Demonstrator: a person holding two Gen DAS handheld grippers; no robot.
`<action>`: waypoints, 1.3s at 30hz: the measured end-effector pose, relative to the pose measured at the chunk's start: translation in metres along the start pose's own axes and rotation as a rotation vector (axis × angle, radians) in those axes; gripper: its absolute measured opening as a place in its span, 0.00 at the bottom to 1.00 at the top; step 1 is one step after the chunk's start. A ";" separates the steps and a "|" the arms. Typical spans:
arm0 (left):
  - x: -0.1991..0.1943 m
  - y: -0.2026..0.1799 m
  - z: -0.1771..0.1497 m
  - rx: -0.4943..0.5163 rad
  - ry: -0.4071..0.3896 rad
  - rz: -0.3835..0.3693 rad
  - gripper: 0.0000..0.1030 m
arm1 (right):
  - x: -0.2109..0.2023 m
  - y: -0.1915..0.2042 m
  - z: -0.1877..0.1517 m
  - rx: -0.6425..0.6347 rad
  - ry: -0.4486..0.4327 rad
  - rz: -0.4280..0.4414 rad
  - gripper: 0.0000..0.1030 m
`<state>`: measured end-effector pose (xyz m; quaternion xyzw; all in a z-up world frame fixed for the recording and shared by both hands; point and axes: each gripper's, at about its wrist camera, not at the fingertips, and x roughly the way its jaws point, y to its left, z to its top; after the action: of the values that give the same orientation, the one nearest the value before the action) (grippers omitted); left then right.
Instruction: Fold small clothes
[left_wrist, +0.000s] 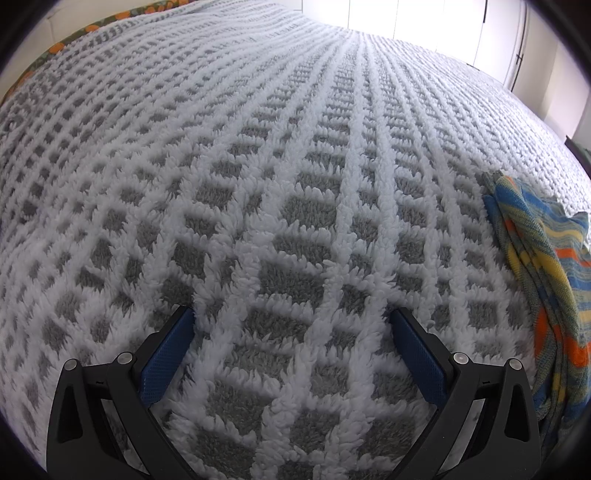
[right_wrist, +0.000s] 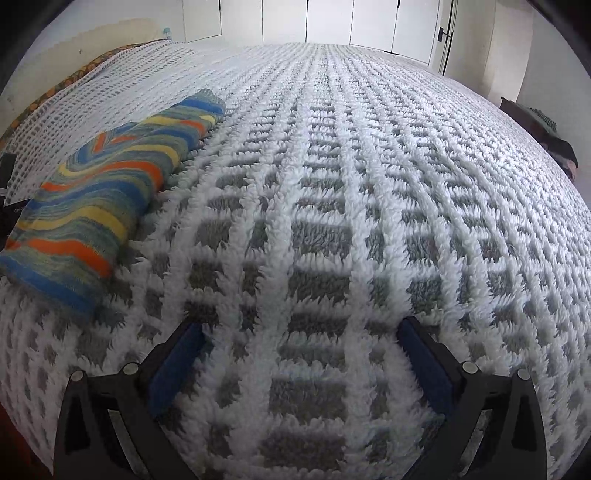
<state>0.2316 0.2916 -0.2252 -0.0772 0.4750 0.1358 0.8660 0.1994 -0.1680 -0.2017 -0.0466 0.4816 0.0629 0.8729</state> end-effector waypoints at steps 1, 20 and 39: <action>0.000 0.000 0.000 0.000 0.000 0.000 1.00 | 0.000 0.000 0.000 -0.001 0.000 -0.003 1.00; 0.000 0.000 0.000 -0.001 0.000 0.000 1.00 | -0.006 -0.001 -0.003 0.022 -0.058 0.039 1.00; 0.008 -0.001 0.017 -0.009 0.051 -0.002 1.00 | -0.007 -0.005 -0.005 0.033 -0.082 0.092 1.00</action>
<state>0.2497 0.2964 -0.2233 -0.0848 0.4961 0.1350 0.8535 0.1925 -0.1742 -0.1984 -0.0076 0.4480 0.0968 0.8888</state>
